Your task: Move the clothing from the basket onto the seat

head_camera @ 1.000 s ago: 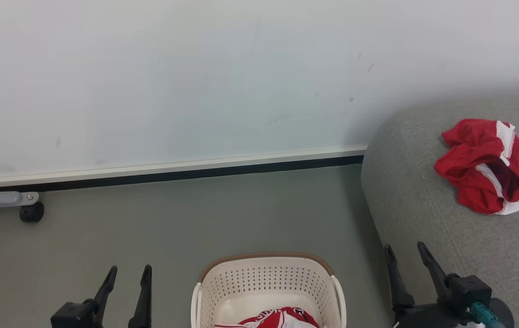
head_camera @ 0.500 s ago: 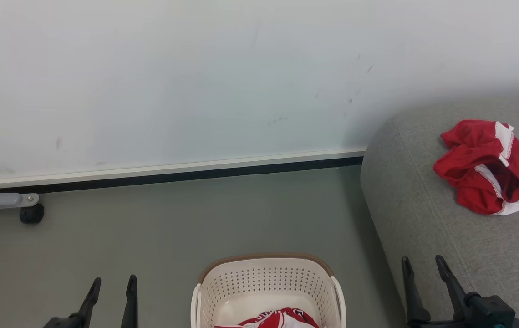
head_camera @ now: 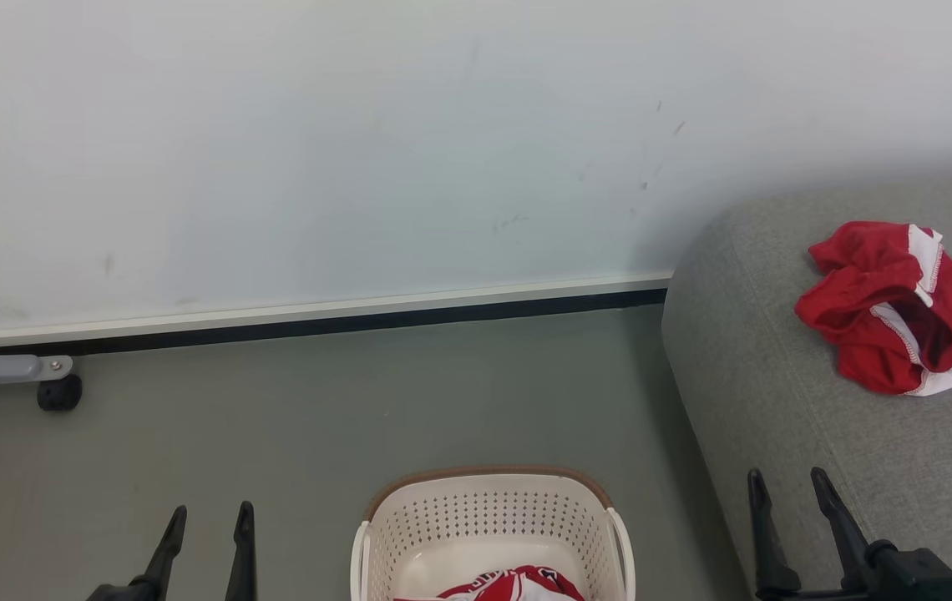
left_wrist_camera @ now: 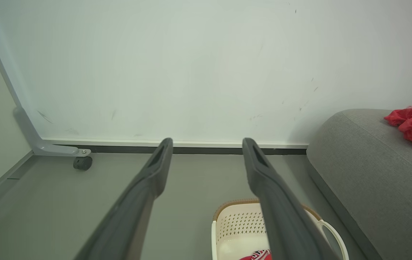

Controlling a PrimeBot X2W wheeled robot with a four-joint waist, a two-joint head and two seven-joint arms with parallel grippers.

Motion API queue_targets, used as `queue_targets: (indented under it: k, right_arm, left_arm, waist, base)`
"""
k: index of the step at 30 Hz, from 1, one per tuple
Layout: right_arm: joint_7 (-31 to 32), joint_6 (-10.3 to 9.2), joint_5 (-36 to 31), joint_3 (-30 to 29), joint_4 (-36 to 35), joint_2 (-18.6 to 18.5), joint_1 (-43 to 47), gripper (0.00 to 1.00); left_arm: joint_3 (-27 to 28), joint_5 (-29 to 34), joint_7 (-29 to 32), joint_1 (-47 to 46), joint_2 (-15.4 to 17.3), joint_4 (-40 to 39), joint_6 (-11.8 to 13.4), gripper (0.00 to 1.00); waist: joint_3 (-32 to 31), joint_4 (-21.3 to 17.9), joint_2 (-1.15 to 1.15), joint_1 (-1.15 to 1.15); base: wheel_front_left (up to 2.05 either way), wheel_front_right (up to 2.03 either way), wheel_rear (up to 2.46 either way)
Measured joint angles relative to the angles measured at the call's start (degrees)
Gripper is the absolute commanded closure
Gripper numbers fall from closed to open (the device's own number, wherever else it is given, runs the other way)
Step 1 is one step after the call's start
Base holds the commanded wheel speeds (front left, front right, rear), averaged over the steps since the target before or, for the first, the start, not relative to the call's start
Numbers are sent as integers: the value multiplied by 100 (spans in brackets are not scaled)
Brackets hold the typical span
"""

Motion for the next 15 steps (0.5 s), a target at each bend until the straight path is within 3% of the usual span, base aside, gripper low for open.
queue_targets:
  k: [15]
  right_arm:
    - [12,-7,-33,-62,-127,-13,147,0]
  left_arm:
    - [42,79,-1,127,-27,-74,0,0]
  waist:
    - [-12,11,0,0]
  base:
    - [0,0,0]
